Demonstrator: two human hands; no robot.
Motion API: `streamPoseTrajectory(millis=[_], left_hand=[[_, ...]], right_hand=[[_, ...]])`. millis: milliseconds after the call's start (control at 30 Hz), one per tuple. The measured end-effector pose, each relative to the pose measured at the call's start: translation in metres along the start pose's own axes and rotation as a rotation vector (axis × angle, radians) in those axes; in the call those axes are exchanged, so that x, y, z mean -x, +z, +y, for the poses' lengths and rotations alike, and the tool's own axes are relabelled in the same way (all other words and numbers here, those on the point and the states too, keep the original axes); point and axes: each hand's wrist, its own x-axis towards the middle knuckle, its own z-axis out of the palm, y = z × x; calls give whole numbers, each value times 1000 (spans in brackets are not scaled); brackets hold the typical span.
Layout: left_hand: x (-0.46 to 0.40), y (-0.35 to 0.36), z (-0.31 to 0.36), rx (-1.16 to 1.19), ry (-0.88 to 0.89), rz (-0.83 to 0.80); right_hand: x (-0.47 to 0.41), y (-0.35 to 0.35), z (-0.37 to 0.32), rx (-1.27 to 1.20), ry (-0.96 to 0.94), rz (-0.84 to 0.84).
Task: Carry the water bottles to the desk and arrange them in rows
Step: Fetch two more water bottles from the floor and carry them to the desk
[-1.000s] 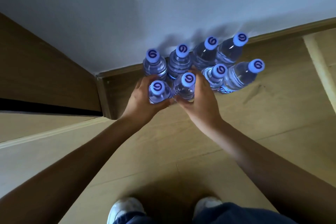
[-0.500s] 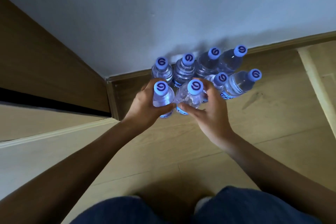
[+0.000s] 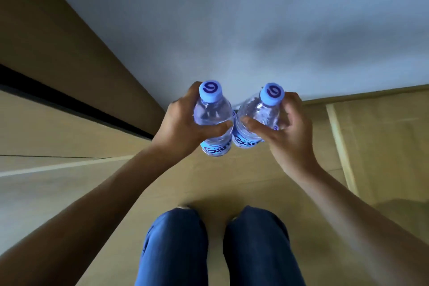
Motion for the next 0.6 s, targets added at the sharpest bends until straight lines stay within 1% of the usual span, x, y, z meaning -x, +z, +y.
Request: streamPoseTrajectory(millis=[200, 300, 400, 500, 600], left_hand=[[44, -73, 162, 97, 78, 49], [71, -107, 227, 132, 97, 101], [102, -137, 275, 159, 100, 190], [137, -165, 313, 189, 86, 303], [178, -191, 337, 236, 54, 414]], right_hand=[[-11, -61, -167, -61, -32, -115], [-13, -81, -239, -134, 18, -152], [-11, -94, -305, -194, 35, -223], [-3, -96, -362, -185, -15, -325], [9, -91, -409, -207, -66, -418]])
